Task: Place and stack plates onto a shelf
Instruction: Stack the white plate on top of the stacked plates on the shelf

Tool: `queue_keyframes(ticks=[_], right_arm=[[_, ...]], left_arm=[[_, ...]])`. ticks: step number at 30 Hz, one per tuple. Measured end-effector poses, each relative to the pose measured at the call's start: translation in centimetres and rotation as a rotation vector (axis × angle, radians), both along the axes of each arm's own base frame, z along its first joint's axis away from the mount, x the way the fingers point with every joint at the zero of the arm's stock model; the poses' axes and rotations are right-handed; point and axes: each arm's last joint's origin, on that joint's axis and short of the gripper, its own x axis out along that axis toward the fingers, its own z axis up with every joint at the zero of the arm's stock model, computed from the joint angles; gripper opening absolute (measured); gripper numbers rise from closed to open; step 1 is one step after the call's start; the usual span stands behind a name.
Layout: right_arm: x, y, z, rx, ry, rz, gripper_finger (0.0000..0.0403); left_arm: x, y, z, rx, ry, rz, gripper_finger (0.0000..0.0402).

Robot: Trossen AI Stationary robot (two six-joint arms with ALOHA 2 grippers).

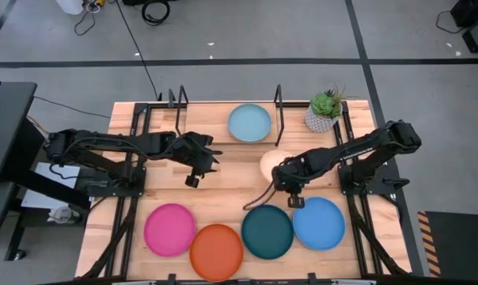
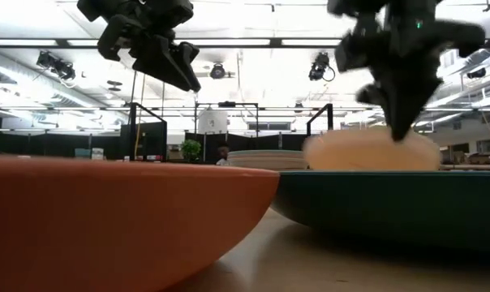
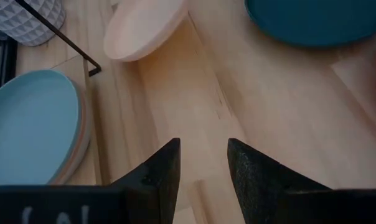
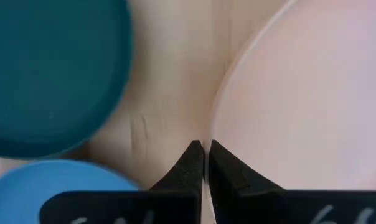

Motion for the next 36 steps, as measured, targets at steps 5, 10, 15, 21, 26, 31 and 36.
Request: queue_keyframes(ticks=[5,10,15,21,26,31,36], right_arm=[[1.6,0.8,3.0,-0.181,-0.147,0.189,0.0014],[3.1,-0.6,5.3,-0.322,-0.248,0.218,0.0014],[5.6,-3.3,5.1,-0.352,-0.251,0.249,0.0014],[8.6,-6.7,4.0,-0.417,-0.195,0.31,0.0014],[9.9,-10.1,3.0,-0.481,-0.106,0.274,0.0014],[10.0,-13.3,1.4,-0.499,-0.03,0.235,0.0015],[10.0,-15.2,0.4,-0.459,-0.016,0.191,0.0033]], left_arm=[[-0.8,-0.4,0.9,-0.002,-0.028,-0.005,0.014],[-3.1,-0.8,3.8,0.002,-0.129,0.032,0.014],[-5.1,-0.5,5.0,-0.053,-0.158,0.101,0.014],[-6.1,-0.5,4.9,-0.114,-0.104,0.158,0.014],[-6.4,-0.5,4.5,-0.159,-0.057,0.199,0.014],[-6.4,-0.5,4.4,-0.174,-0.043,0.214,0.014],[-6.4,-0.5,4.4,-0.188,-0.04,0.226,0.014]])
